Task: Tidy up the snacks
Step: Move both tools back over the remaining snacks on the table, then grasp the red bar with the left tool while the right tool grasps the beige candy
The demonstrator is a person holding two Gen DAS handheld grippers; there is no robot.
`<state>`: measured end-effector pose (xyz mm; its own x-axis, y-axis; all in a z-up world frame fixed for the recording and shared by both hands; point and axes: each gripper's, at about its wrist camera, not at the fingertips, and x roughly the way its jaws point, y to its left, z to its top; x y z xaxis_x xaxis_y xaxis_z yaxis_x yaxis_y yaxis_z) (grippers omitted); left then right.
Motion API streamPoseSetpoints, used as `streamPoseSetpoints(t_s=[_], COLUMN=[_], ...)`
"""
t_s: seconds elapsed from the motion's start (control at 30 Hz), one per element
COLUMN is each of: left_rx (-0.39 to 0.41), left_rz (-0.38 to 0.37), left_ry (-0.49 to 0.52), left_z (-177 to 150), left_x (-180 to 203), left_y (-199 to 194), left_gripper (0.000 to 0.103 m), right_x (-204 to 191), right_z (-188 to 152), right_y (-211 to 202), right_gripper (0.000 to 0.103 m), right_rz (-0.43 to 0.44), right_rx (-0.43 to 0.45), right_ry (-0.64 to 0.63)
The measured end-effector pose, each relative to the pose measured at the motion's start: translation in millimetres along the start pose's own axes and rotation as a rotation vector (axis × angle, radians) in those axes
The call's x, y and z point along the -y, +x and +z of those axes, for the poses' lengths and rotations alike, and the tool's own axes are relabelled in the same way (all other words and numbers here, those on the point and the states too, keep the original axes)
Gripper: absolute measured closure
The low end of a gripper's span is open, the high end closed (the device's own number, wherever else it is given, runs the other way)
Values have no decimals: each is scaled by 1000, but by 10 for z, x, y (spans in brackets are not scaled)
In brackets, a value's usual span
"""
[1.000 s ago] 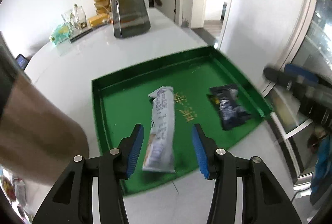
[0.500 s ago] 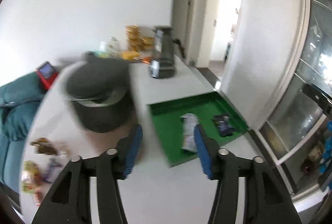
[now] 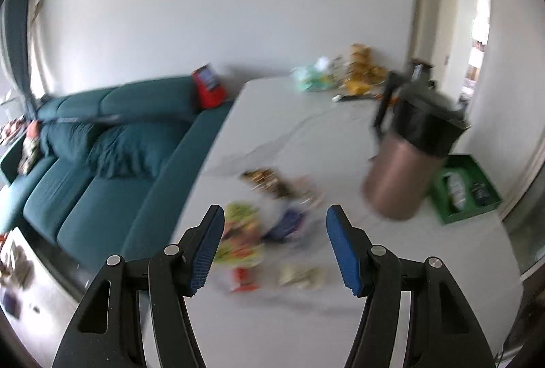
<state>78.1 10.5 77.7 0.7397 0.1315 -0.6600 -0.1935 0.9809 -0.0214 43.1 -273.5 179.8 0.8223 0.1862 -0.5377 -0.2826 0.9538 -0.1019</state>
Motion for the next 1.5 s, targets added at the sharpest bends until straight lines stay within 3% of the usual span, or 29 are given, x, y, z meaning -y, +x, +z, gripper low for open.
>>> streamPoseSetpoints(t_s=[0.13,0.33,0.53,0.73,1.0,1.5], left_rx=[-85,-204,-308,-346,-385,-408], left_rz=[17,-15,-49,-44,-11,-3], left_ry=[-21,-43,-41,-45,-63,-60], left_z=[-268,-627,-907,-952,-975,-990], left_x=[-342,-600,-565,-541,-550,-560], left_y=[243,573,936,1243,1517,1696], left_gripper=[47,47,47,47,47,47], right_x=[-639,-1484,-2074,-2492,-2724,-2951], right_z=[-107,-480,-849,-1023,-1082,-1123], right_y=[346,850,1393,1943,2545,2841], right_gripper=[0,0,0,0,0,0], right_rz=[144,327,488,609,681,733], right_rx=[-67,-194,-322,-399,-468,-521], right_ry=[-58,-179,-278,-372,-426,-483])
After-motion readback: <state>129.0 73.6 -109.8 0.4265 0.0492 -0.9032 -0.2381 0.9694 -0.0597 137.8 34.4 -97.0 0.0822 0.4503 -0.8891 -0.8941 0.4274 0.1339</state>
